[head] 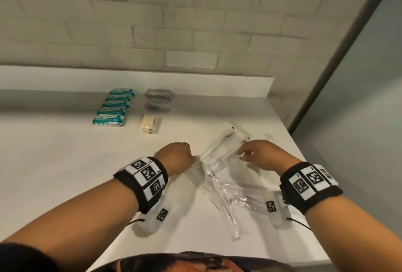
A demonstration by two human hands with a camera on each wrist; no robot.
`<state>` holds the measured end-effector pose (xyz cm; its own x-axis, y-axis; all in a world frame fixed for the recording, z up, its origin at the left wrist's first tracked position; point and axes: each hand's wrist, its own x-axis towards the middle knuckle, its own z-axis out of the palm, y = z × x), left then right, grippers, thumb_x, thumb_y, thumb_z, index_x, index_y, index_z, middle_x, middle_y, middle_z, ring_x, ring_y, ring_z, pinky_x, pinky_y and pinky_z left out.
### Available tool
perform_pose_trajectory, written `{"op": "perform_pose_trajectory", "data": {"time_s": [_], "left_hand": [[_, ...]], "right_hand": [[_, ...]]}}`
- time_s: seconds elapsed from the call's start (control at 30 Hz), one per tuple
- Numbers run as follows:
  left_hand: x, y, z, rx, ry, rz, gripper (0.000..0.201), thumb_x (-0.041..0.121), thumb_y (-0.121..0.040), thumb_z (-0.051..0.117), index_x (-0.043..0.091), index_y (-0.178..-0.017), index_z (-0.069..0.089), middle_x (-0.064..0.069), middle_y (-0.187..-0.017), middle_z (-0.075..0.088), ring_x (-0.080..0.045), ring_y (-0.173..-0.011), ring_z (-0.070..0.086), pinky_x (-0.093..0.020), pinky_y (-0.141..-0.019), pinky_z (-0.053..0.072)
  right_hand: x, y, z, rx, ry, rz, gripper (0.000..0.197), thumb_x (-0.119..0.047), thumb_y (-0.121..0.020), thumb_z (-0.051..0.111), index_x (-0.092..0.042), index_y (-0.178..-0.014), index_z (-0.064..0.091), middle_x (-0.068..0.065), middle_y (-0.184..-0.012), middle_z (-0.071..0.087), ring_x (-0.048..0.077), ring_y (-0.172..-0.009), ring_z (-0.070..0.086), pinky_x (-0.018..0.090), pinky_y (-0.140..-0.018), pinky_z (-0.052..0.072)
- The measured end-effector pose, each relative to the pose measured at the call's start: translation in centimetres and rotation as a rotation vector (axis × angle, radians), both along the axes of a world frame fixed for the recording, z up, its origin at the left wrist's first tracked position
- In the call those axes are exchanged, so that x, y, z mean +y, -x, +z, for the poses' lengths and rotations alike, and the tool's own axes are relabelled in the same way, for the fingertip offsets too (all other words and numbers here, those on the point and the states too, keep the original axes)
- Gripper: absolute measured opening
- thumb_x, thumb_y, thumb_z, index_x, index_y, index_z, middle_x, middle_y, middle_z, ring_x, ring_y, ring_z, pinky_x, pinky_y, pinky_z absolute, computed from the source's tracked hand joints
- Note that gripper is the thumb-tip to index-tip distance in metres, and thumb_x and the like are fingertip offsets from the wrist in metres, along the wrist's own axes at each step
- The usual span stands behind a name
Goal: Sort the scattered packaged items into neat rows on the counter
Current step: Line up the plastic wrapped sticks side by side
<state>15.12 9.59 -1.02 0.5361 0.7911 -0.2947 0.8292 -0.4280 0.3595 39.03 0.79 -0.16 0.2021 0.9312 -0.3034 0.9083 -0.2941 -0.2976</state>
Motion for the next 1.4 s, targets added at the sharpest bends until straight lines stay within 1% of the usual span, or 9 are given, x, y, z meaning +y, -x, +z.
{"op": "perform_pose_trajectory", "data": {"time_s": [0.23, 0.33, 0.47, 0.53, 0.7, 0.83, 1.0, 1.23, 1.4], "left_hand": [[-5.1, -5.4, -1.5, 0.292, 0.032, -0.026, 0.069, 0.083, -0.075, 0.037, 0.019, -0.063, 0.058, 0.002, -0.066, 0.062, -0.015, -0.069, 0.062, -0.03, -0.069, 0.05], [-6.5, -5.8, -1.4, 0.336, -0.016, -0.021, 0.059, 0.075, -0.076, 0.046, 0.019, -0.078, 0.063, 0.002, -0.079, 0.064, -0.018, -0.082, 0.063, -0.03, -0.073, 0.05], [-6.7, -6.0, -0.5, 0.315, 0.074, 0.037, 0.027, 0.036, -0.08, 0.054, 0.017, -0.061, 0.055, 0.002, -0.064, 0.057, -0.016, -0.065, 0.058, -0.025, -0.065, 0.049], [-6.5, -6.2, -0.2, 0.303, 0.118, 0.077, 0.019, 0.021, -0.083, 0.051, 0.013, -0.07, 0.061, 0.001, -0.066, 0.056, -0.016, -0.062, 0.054, -0.023, -0.059, 0.046], [-3.6, -6.5, 1.0, 0.023, 0.062, 0.265, 0.034, 0.015, -0.09, 0.045, 0.0, -0.121, 0.05, -0.016, -0.111, 0.065, -0.03, -0.097, 0.066, -0.034, -0.081, 0.054], [-1.1, -8.6, 1.5, -0.078, -0.038, 0.253, 0.04, 0.019, -0.09, 0.047, 0.003, -0.126, 0.04, -0.016, -0.124, 0.057, -0.033, -0.111, 0.056, -0.031, -0.081, 0.042], [-0.4, -10.7, -1.6, 0.153, -0.056, 0.146, 0.069, 0.049, -0.082, 0.063, 0.008, -0.133, 0.039, -0.018, -0.133, 0.047, -0.033, -0.119, 0.052, -0.038, -0.093, 0.045], [0.5, -10.8, -2.0, 0.132, -0.027, 0.149, 0.041, 0.023, -0.086, 0.06, 0.001, -0.12, 0.053, -0.017, -0.125, 0.059, -0.032, -0.114, 0.057, -0.032, -0.086, 0.045], [1.2, -9.3, -1.2, 0.038, -0.031, 0.183, 0.03, 0.027, -0.092, 0.047, 0.004, -0.109, 0.057, -0.013, -0.115, 0.058, -0.029, -0.103, 0.055, -0.032, -0.085, 0.042]], "right_hand": [[1.1, -1.1, -1.8, -0.273, -0.036, 0.243, 0.05, -0.024, -0.092, 0.052, -0.033, -0.141, 0.042, -0.002, -0.143, 0.041, 0.023, -0.125, 0.042, 0.035, -0.102, 0.038], [1.9, -1.1, -2.4, -0.388, -0.014, 0.388, 0.06, -0.017, -0.091, 0.047, -0.032, -0.147, 0.031, 0.0, -0.149, 0.037, 0.028, -0.126, 0.039, 0.039, -0.101, 0.035], [2.0, -0.6, -3.6, -0.495, -0.022, 0.434, 0.036, -0.016, -0.089, 0.052, -0.024, -0.124, 0.051, 0.005, -0.122, 0.053, 0.028, -0.112, 0.043, 0.041, -0.094, 0.032], [1.8, -0.6, -3.3, -0.479, -0.044, 0.43, 0.022, -0.018, -0.089, 0.052, -0.02, -0.111, 0.054, 0.005, -0.111, 0.056, 0.027, -0.104, 0.047, 0.04, -0.09, 0.036], [-0.4, -2.1, 0.3, -0.138, 0.034, 0.298, 0.01, -0.015, -0.091, 0.048, -0.016, -0.101, 0.048, 0.002, -0.09, 0.056, 0.02, -0.077, 0.05, 0.028, -0.06, 0.038], [-4.2, -1.9, 0.5, -0.087, 0.259, 0.31, 0.028, -0.038, -0.077, 0.071, -0.021, -0.095, 0.057, -0.005, -0.089, 0.06, 0.014, -0.076, 0.055, 0.027, -0.064, 0.044], [-5.6, -1.0, -0.6, -0.247, 0.259, 0.321, 0.022, -0.02, -0.084, 0.055, -0.013, -0.103, 0.06, 0.005, -0.101, 0.063, 0.021, -0.082, 0.056, 0.031, -0.069, 0.048], [-8.1, -0.2, 0.5, -0.032, 0.356, 0.322, 0.056, -0.042, -0.073, 0.076, -0.018, -0.115, 0.049, -0.003, -0.1, 0.06, 0.017, -0.083, 0.056, 0.029, -0.065, 0.044], [-7.6, 1.2, -0.7, -0.225, 0.317, 0.45, 0.02, -0.028, -0.081, 0.064, -0.014, -0.094, 0.061, 0.003, -0.091, 0.065, 0.021, -0.078, 0.058, 0.032, -0.068, 0.049]]}}
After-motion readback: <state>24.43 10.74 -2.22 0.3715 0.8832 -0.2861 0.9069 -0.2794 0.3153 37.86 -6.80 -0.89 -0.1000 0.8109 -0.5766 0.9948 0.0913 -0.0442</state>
